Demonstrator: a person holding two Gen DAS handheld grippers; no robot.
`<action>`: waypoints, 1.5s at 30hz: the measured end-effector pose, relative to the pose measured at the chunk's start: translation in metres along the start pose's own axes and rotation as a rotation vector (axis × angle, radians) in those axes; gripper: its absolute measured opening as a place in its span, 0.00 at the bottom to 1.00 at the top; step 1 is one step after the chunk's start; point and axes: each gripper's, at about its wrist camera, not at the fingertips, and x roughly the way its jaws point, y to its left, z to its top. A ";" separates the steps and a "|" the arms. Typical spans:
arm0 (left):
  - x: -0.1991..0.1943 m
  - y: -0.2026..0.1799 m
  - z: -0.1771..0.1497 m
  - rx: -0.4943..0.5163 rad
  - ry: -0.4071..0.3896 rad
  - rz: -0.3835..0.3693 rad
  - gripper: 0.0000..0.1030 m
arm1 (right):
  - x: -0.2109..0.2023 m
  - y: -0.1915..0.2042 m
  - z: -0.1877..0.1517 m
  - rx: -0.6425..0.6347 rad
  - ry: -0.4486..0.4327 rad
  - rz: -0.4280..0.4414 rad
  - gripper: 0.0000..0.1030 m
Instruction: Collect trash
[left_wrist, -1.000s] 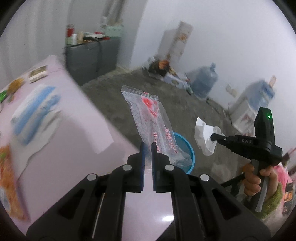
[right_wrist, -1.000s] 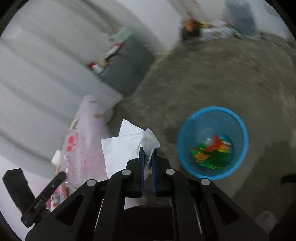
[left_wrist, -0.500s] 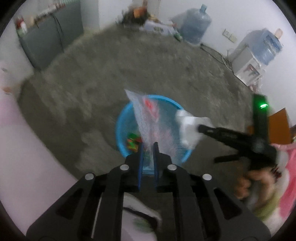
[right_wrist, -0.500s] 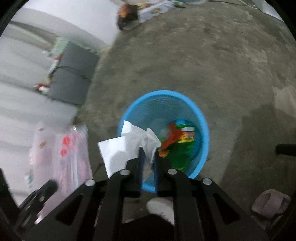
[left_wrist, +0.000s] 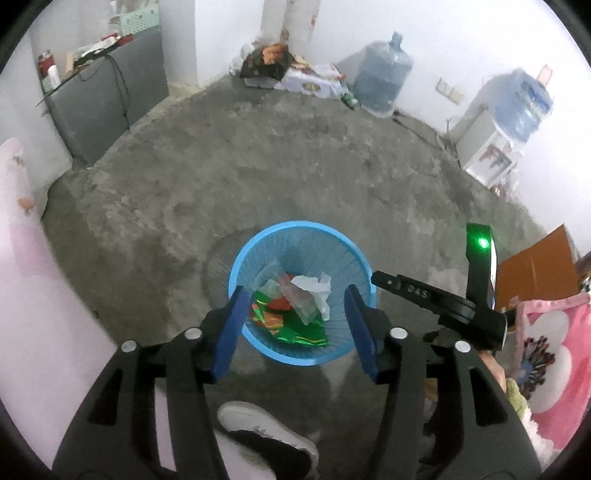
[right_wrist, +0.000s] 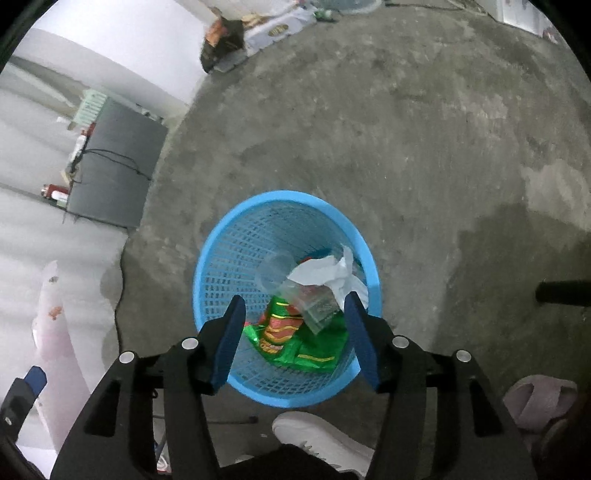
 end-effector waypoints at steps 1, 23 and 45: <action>-0.010 0.001 -0.002 -0.006 -0.019 -0.002 0.54 | -0.009 0.004 -0.003 -0.010 -0.014 0.006 0.59; -0.217 0.110 -0.146 -0.308 -0.393 0.192 0.73 | -0.125 0.166 -0.071 -0.413 -0.050 0.222 0.78; -0.285 0.193 -0.246 -0.445 -0.510 0.386 0.73 | -0.130 0.413 -0.172 -0.883 0.179 0.379 0.78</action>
